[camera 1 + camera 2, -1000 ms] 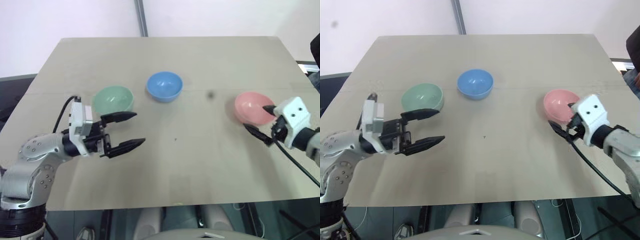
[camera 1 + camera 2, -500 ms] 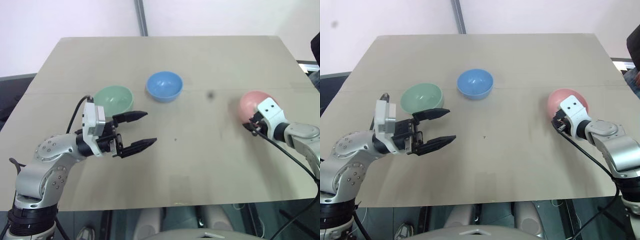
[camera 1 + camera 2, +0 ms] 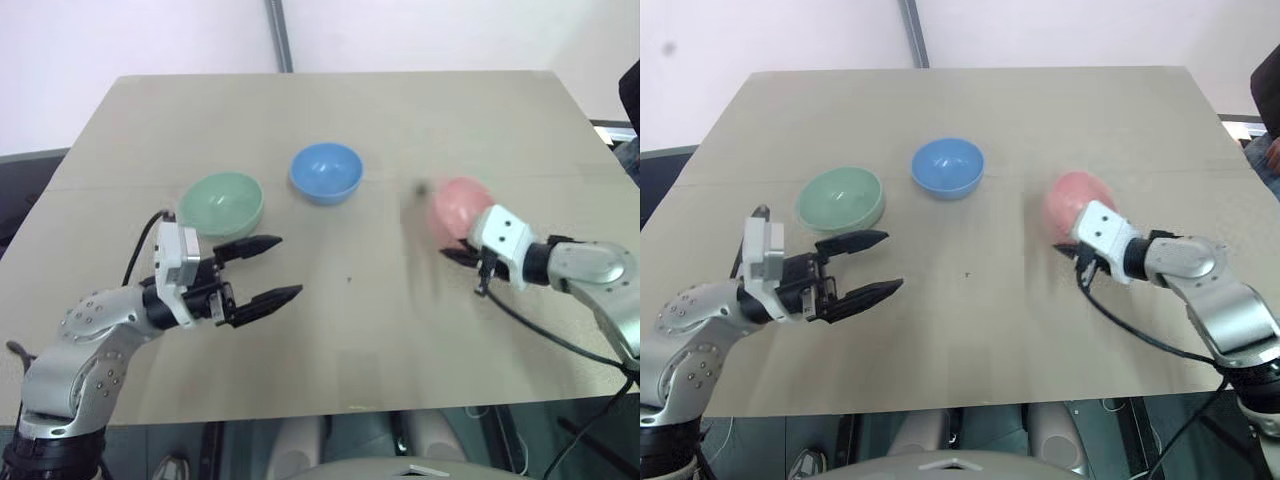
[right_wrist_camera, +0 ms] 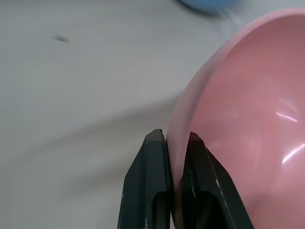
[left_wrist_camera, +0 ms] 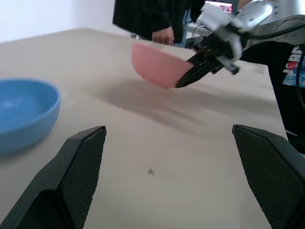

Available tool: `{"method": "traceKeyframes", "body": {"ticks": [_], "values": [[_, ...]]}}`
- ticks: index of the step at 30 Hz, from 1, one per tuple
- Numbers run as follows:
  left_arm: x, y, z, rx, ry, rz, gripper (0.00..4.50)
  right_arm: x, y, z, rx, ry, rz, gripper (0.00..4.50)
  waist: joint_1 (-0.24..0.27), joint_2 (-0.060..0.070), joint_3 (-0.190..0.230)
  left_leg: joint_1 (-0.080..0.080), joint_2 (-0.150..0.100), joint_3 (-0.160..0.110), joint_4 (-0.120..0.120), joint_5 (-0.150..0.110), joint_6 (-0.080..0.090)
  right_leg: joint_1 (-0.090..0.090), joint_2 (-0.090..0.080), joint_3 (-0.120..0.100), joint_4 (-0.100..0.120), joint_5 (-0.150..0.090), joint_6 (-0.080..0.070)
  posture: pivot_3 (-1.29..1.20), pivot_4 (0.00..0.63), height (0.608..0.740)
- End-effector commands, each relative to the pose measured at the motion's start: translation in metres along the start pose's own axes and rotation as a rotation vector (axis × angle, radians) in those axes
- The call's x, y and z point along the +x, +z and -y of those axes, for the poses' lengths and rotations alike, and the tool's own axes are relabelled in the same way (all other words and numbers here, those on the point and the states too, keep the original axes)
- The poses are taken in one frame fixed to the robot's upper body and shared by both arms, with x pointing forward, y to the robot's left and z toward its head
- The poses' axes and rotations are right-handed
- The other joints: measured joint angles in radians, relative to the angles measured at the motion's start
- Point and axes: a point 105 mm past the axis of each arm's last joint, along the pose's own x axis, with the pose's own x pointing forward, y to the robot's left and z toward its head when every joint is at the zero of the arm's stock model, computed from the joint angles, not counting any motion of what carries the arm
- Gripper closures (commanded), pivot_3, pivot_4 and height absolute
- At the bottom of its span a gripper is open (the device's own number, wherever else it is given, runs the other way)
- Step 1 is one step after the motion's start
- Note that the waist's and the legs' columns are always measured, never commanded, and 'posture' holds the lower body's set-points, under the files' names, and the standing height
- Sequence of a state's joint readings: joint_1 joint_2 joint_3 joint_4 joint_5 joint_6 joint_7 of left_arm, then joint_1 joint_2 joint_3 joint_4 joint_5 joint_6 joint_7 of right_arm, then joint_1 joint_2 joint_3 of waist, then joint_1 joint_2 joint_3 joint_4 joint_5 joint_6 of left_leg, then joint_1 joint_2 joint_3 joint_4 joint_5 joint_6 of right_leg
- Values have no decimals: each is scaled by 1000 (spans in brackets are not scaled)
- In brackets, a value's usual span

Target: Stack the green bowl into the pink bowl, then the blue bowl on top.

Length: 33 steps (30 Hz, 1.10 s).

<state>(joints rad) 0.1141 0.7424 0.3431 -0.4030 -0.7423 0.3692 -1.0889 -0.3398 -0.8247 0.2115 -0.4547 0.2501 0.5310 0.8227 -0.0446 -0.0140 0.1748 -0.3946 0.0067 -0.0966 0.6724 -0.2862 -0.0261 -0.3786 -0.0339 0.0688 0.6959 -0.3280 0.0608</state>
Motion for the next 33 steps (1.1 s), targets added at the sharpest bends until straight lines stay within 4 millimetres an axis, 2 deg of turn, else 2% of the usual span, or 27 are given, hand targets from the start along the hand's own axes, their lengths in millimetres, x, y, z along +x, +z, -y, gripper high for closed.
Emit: {"method": "traceKeyframes", "body": {"ticks": [1, 5, 9, 14, 20, 26, 28, 29, 33], "values": [[-21, 1, 5, 31, -39, -14, 0, 25, 37, -29, -140, 133, 134, 4489, -2, 0, 0, 0, 0, 0, 0, 0, 0, 0, 0, 0, 0, 0, 0, 0, 150, 740], [-35, -7, 6, 14, -33, -33, 0, 45, 44, -39, -259, 202, 146, 4489, 9, 0, 0, 0, -1, -2, 0, 0, 0, 0, -1, -2, 0, 0, 0, 0, 150, 740], [-37, -9, 9, 18, -34, -31, 0, 58, 53, -37, -304, 228, 165, 4489, 8, 0, 0, -1, -1, -3, 1, 0, 0, 1, -2, -3, -1, 0, 0, 0, 150, 740], [-37, -8, 12, 29, -27, -27, 0, 55, 43, -34, -379, 251, 111, 4489, 5, 0, 0, -1, -1, -3, 0, 0, -1, 0, -2, -3, -1, 0, 0, 0, 150, 740], [-36, -7, 12, 31, -15, -16, 0, 51, 31, -48, -415, 321, 69, 4489, 3, 0, 0, -1, -1, -4, 0, 0, 0, 0, -2, -3, 0, 0, 0, 0, 150, 740], [-33, -6, 8, 30, -5, -9, 0, 60, 32, -58, -400, 368, 74, 4489, 2, 0, 0, 0, 0, -4, 0, 0, 0, 0, -1, -3, 0, 0, 0, 0, 150, 740], [-32, -6, 8, 32, -11, -9, 0, 62, 31, -57, -385, 368, 72, 3620, 2, 0, 0, 0, 0, -4, 0, 0, 0, 0, -1, -3, 0, 0, 0, 0, 150, 740], [-33, -6, 8, 32, -11, -7, 0, 63, 31, -57, -373, 366, 75, 3353, 2, 0, 0, 0, -1, -3, 0, 0, 0, 0, -1, -3, 0, 0, 0, 0, 150, 740], [-32, -5, 6, 24, -2, 7, 0, 61, 37, -53, -359, 326, 105, 1406, 2, 0, 0, 0, -1, -4, 0, 0, 0, 0, -1, -3, 0, 0, 0, 0, 150, 740]]}}
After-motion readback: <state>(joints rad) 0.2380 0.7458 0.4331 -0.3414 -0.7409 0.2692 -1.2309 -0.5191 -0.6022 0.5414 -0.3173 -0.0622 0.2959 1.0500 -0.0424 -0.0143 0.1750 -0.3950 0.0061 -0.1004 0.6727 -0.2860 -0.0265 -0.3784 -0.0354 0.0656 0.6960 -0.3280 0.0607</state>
